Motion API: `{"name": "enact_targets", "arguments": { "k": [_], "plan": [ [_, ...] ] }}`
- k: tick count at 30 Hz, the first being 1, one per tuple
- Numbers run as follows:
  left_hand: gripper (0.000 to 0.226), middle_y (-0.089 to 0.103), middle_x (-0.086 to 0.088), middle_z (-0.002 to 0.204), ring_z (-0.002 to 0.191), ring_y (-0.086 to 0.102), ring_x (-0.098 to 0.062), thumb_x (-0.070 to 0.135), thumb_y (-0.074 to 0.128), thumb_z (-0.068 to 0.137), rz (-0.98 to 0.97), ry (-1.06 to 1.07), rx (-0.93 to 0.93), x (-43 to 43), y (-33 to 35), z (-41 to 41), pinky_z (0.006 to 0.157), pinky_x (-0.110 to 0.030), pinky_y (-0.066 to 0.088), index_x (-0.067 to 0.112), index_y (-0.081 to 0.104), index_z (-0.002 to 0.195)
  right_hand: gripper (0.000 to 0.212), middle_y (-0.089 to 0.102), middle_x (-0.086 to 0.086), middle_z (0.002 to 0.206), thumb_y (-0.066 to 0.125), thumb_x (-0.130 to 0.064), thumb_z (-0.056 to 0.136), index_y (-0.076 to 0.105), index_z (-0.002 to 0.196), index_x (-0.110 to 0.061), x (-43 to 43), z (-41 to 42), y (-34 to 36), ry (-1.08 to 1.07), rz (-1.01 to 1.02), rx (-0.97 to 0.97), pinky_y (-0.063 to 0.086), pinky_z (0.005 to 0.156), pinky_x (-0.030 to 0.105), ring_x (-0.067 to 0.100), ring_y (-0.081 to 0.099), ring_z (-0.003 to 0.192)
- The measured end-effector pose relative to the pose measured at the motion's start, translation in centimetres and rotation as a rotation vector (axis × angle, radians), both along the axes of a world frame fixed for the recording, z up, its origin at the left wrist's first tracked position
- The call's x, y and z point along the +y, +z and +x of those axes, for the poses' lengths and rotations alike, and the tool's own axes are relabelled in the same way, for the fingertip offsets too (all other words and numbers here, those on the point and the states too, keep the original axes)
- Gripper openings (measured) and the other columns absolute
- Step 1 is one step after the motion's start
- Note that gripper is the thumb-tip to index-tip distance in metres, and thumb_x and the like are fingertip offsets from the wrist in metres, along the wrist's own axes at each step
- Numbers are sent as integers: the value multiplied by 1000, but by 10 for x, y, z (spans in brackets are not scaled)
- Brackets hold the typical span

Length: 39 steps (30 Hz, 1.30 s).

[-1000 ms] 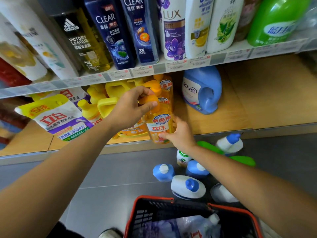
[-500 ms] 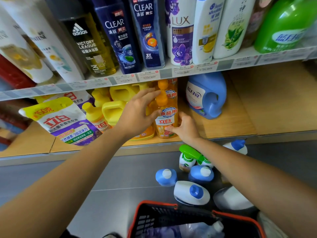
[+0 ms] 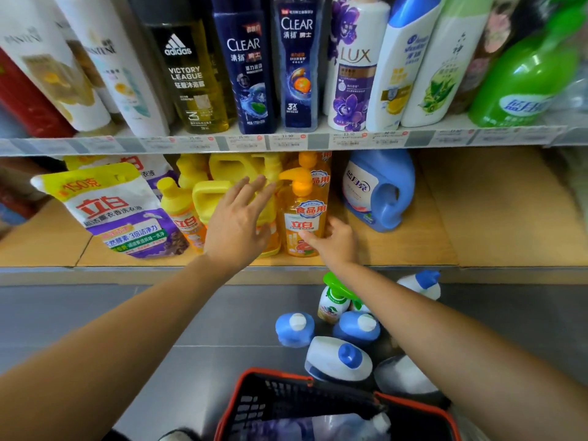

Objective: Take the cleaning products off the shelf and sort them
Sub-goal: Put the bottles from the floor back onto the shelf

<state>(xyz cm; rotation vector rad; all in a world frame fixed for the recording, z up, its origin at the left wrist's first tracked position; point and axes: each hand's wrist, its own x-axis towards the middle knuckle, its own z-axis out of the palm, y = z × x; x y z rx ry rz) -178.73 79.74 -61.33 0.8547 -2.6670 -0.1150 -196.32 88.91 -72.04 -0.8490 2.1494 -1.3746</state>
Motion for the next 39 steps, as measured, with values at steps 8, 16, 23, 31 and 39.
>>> {"name": "enact_targets", "arguments": {
  "k": [8,16,23,31,39],
  "plan": [
    [104,17,-18,166,151,17,-46,35,75,81,-78,19,-114,11,-9,-6,120,-59,27,28,9,162,20,74,8,89,85,-27,76,69,84,-20,39,-92,22,-327,160,144,52,74,34,31,71,89],
    [92,17,-1,169,155,16,-34,44,69,88,-63,18,-81,15,-6,-23,121,-60,20,35,13,161,59,69,7,119,86,-30,76,58,126,-18,39,-173,39,-188,169,280,47,78,31,31,66,104],
    [94,17,-3,169,155,15,-35,41,72,87,-74,12,-83,16,-8,-21,122,-60,20,32,14,161,61,65,18,129,75,-21,89,51,144,-14,29,-205,49,-11,259,452,51,93,43,39,61,115],
    [103,19,-7,168,153,17,-39,38,78,81,-107,12,-72,15,-18,-23,120,-64,21,29,14,161,53,69,15,121,74,-16,90,57,139,-8,22,-206,36,-259,131,197,44,85,24,29,64,114],
    [109,4,-7,171,156,1,-37,37,77,81,-87,-17,-63,15,-26,-21,123,-62,15,24,6,162,81,52,-1,145,82,-6,80,42,150,-16,46,-182,30,48,100,21,42,108,35,13,49,127]
  ]
}}
